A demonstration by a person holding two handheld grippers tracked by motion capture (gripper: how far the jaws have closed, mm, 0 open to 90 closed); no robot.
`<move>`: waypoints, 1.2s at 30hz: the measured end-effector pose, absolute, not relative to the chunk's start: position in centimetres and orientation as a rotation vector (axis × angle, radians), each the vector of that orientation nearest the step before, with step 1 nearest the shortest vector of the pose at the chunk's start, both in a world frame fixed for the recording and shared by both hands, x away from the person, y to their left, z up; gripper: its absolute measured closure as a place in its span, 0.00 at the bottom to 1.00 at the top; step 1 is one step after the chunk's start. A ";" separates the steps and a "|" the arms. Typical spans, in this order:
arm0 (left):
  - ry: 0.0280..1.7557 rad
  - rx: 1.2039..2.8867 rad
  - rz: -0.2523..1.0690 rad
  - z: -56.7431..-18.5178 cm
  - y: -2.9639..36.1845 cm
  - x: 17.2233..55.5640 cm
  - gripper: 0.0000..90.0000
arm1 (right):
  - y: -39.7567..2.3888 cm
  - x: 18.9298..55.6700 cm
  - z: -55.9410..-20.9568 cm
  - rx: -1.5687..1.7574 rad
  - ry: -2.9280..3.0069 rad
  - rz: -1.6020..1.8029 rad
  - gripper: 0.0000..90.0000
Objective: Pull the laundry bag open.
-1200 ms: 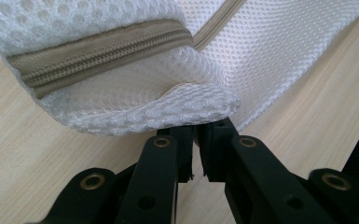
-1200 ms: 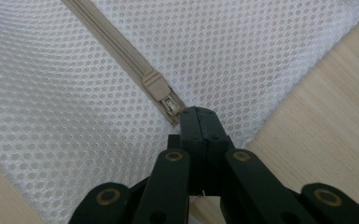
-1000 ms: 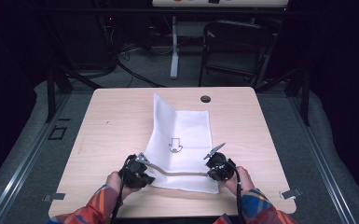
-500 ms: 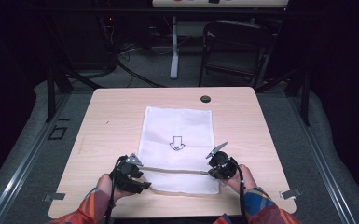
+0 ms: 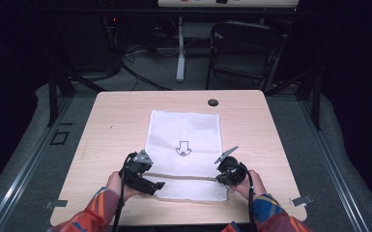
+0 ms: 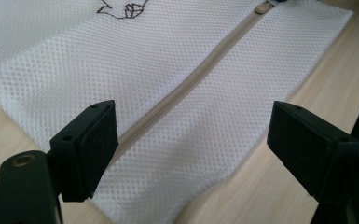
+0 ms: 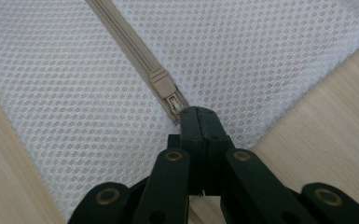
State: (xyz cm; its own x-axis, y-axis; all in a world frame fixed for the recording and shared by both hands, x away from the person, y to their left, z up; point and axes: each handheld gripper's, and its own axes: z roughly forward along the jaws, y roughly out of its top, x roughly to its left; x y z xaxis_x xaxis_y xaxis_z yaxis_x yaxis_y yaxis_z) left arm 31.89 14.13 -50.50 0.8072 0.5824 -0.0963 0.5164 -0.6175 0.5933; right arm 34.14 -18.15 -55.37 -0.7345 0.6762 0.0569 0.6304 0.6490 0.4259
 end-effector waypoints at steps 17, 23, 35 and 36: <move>0.725 2.403 0.177 -51.3 9.3 34.7 0.17 | -18.3 34.1 -55.4 1.086 2.756 0.654 1.00; 0.688 2.417 0.172 -51.7 7.3 35.3 0.18 | -18.8 34.1 -55.7 1.146 2.739 0.741 1.00; 0.578 2.448 0.106 -52.7 3.3 35.5 0.24 | -18.6 34.1 -55.6 1.142 2.730 0.714 1.00; 0.568 2.451 0.098 -52.8 3.0 35.5 0.24 | -18.5 34.1 -55.6 1.141 2.732 0.718 1.00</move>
